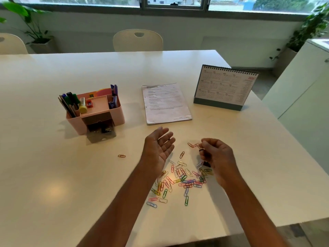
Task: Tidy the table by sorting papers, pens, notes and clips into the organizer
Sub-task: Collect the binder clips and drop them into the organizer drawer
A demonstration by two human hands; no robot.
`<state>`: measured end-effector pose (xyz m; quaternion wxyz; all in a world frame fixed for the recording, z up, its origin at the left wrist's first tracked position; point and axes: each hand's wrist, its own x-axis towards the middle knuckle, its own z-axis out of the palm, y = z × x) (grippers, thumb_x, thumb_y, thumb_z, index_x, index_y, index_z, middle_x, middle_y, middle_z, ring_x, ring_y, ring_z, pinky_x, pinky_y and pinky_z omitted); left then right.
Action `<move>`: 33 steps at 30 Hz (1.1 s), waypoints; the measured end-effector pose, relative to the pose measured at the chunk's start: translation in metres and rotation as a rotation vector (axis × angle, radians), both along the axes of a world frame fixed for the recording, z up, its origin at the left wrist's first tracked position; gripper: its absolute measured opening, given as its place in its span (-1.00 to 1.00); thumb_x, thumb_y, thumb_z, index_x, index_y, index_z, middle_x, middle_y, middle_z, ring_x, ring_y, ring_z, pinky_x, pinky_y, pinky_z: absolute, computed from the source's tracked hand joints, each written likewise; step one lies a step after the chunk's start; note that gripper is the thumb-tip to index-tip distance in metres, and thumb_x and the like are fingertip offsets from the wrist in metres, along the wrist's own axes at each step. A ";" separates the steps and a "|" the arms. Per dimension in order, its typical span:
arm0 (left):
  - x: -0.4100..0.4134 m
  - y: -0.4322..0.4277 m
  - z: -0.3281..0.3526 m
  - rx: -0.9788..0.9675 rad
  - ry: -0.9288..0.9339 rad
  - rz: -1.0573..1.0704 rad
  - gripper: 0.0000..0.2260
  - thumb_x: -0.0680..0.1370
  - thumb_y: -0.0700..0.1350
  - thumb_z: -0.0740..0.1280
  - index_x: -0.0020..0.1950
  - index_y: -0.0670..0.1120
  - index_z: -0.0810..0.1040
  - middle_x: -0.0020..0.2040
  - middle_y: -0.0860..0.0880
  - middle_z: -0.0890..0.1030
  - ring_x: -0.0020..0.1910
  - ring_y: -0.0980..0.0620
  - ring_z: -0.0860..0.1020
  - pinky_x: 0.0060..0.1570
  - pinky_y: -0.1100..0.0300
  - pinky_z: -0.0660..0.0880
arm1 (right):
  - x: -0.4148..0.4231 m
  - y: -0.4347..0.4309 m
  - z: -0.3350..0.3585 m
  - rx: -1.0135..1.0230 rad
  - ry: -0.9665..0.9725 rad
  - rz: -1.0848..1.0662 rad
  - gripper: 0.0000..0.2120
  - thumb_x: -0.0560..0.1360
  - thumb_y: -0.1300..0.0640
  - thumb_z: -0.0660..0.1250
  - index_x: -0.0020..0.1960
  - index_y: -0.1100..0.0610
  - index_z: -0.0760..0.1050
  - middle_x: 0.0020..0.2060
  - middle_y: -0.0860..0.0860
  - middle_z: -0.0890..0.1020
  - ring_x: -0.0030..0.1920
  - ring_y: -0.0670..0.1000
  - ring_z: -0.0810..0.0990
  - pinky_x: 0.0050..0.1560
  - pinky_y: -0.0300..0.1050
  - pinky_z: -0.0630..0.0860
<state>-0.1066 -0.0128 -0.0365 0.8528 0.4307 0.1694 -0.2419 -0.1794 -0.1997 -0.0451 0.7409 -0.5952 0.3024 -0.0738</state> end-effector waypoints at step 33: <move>0.014 -0.080 -0.042 1.263 -1.250 -0.656 -0.81 0.59 -0.14 0.43 0.21 -0.07 0.62 0.16 -0.04 0.55 0.07 -0.02 0.55 0.00 0.09 0.62 | -0.038 -0.047 -0.028 0.206 -0.047 -0.011 -0.78 0.59 0.08 0.43 0.05 0.25 0.70 -0.20 0.15 0.65 -0.21 0.06 0.60 -0.22 -0.04 0.56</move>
